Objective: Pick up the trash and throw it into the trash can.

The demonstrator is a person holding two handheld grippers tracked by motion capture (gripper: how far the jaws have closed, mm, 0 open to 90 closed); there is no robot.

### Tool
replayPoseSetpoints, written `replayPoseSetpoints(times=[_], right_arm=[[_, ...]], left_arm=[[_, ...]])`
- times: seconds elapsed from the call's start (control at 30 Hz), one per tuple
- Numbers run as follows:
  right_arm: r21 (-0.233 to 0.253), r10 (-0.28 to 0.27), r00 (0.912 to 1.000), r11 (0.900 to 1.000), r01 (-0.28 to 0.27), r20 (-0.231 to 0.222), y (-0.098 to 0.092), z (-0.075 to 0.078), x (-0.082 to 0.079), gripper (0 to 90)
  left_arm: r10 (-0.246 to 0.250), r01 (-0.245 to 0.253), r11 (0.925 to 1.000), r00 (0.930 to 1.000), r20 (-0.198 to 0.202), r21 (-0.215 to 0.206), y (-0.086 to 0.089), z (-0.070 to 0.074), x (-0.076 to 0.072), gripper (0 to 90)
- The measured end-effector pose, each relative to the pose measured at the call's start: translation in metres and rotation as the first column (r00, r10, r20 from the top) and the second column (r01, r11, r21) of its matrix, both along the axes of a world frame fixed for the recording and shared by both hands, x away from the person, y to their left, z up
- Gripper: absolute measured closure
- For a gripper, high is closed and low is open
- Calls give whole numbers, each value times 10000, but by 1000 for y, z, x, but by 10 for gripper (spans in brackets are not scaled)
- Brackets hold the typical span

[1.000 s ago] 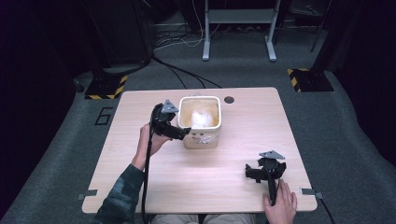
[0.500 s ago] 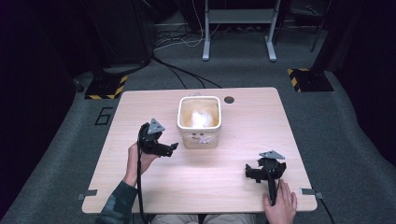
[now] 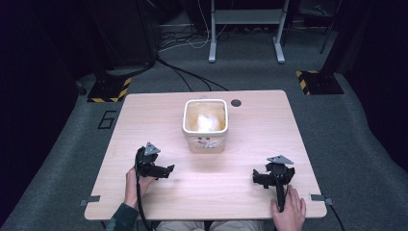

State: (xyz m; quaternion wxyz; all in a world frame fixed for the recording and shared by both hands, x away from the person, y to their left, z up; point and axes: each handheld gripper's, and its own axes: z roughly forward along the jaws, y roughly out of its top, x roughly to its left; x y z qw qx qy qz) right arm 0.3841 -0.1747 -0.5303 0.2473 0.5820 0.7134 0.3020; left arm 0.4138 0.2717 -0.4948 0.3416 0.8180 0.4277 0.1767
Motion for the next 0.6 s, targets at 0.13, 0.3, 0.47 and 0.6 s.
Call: replayPoseSetpoints(times=[0.13,0.3,0.47,0.6], right_arm=[[-4,-1,10000,10000,1,0,0,0,0,0],[7,-11,10000,10000,11,-5,0,0,0,0],[1,-4,10000,10000,4,1,0,0,0,0],[-8,2,10000,10000,-2,-2,0,0,0,0]], left_arm=[[79,-80,10000,9999,-99,-50,7,-13,-4,0],[144,-144,9999,9999,40,32,13,-25,-8,0],[290,-289,9996,9996,58,-35,15,-32,-10,0],[346,-348,9993,9992,192,121,14,-35,-12,0]])
